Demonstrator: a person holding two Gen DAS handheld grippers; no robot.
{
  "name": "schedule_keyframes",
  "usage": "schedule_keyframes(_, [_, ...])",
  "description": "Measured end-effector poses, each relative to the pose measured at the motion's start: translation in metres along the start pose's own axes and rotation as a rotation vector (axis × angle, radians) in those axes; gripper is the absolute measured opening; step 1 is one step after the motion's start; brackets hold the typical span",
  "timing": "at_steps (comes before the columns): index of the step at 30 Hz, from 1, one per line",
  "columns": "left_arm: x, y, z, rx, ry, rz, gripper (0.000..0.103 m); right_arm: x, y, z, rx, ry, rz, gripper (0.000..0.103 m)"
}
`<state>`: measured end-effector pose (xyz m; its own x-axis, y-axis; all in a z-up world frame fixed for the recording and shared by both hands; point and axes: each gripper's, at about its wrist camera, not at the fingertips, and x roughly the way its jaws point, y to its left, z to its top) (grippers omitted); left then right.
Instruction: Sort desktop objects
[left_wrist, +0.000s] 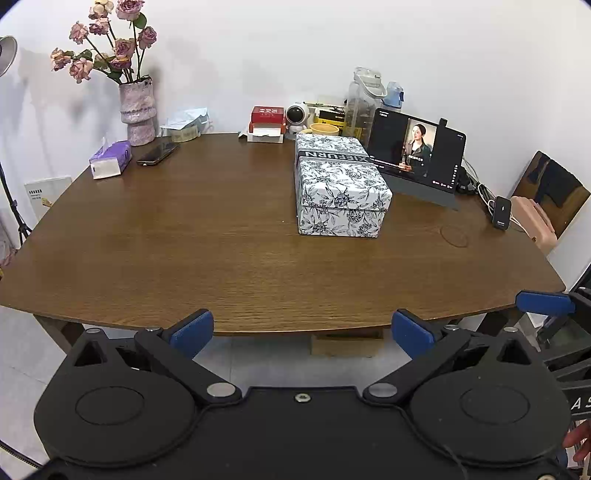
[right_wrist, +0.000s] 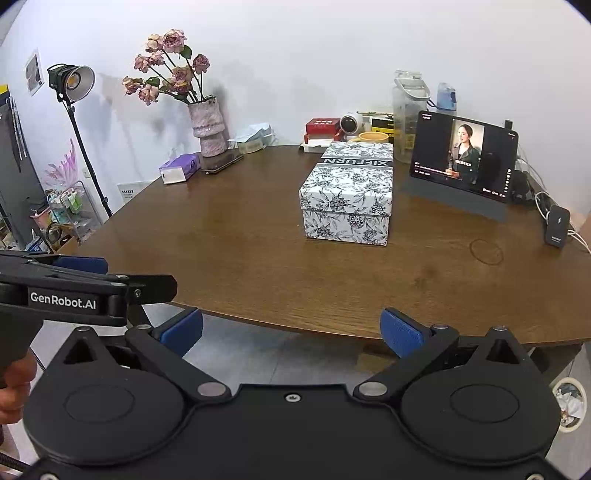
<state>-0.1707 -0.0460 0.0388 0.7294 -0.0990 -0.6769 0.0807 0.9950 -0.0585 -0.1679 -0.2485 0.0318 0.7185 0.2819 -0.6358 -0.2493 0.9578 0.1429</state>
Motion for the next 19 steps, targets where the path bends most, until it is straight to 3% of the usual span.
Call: schedule_keyframes(19, [-0.0024, 0.0055, -0.0023, 0.004, -0.006, -0.027, 0.103, 0.0000, 0.0025, -0.0025, -0.002, -0.003, -0.005, 0.103])
